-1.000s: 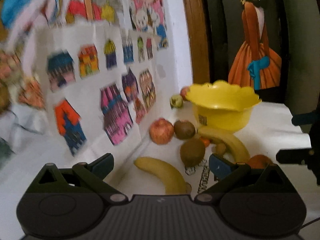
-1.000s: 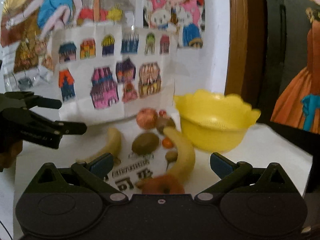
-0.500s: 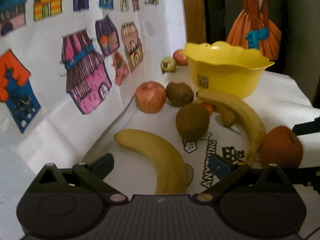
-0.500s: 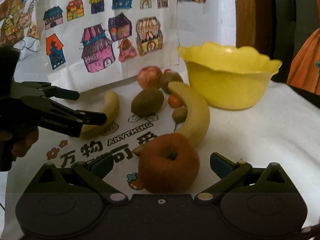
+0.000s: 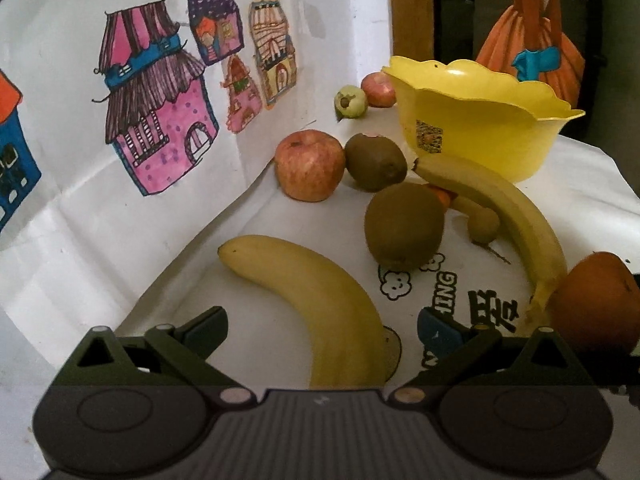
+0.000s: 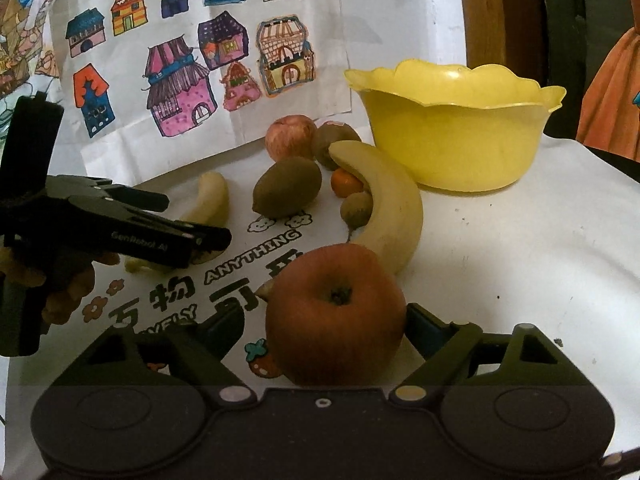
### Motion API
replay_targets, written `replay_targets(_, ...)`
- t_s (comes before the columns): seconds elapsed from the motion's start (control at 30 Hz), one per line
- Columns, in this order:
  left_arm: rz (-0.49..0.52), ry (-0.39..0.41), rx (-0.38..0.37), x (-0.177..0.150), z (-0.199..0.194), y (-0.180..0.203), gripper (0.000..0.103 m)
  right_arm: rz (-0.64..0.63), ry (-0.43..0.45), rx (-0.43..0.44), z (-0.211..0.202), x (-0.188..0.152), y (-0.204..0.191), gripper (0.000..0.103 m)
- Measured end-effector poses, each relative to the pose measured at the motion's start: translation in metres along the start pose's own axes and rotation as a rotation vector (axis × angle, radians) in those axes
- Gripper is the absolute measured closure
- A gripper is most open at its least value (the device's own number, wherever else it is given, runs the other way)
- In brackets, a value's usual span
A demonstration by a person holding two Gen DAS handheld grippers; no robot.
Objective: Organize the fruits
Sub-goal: 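Move the right tool to the red apple while the left tool approaches the yellow banana, then close the right gripper on the red apple while the left gripper closes on the banana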
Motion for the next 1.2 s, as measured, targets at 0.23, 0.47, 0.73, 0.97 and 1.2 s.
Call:
replay_targets(0.23,-0.027,-0.003,0.005,0.001,0.003,-0.002,0.009,-0.007,0.001,-0.017,0.003,-0.002,-0.001,0.02)
replay_targets(0.47,-0.056,-0.008,-0.009,-0.001,0.005,-0.001,0.026,-0.025,0.016,-0.05,0.003,-0.002,0.003,0.031)
replay_targets(0.73,-0.064,-0.014,-0.017,0.0,0.007,0.003,0.054,-0.059,0.028,-0.073,0.003,-0.002,0.001,0.031)
replay_targets(0.97,-0.089,-0.021,-0.01,-0.002,0.003,0.003,0.063,-0.056,0.032,-0.08,0.001,-0.003,-0.001,0.032)
replay_targets(1.2,-0.092,-0.028,-0.058,-0.012,-0.012,0.013,0.064,-0.041,0.031,-0.062,-0.009,-0.01,-0.004,0.032)
Point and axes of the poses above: each gripper's, at about its wrist camera, not at the fingertips, and z roughly the way its jaws point, y to its right, x to its top, the point moved 10 cm from there along z, roughly the way its jaws point, and after that the axes turned 8 degrees about -x, right-handed, at the moved point
